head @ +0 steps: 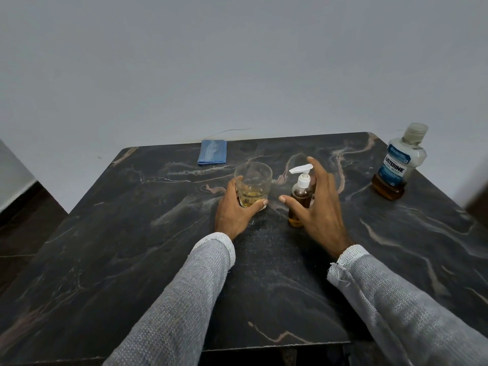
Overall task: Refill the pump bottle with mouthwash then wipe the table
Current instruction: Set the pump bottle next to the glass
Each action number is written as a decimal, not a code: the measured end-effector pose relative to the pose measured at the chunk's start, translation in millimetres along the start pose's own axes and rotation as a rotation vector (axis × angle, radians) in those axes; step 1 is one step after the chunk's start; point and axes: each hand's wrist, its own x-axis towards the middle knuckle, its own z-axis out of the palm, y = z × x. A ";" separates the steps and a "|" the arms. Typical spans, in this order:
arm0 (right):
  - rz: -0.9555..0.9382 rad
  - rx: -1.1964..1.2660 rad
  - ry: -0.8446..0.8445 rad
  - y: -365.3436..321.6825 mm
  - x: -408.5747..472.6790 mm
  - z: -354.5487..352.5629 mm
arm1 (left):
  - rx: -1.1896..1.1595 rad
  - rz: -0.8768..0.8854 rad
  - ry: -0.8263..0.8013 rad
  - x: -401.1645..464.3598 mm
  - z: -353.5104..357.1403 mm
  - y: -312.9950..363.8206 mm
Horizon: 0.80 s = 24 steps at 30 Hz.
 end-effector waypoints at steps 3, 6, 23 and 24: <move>0.034 -0.087 -0.059 2.7 -6.3 -6.9 | -0.010 -0.011 -0.006 -0.3 0.0 0.7; 0.072 -0.014 -0.110 4.7 -9.4 -10.6 | -0.001 -0.022 -0.012 -0.8 -0.1 2.1; 0.223 0.091 -0.205 17.0 -16.1 -9.5 | 0.041 0.032 0.072 -4.3 0.0 3.1; 0.227 0.109 -0.212 18.3 -14.8 -9.3 | 0.027 0.033 0.082 -3.8 0.1 2.7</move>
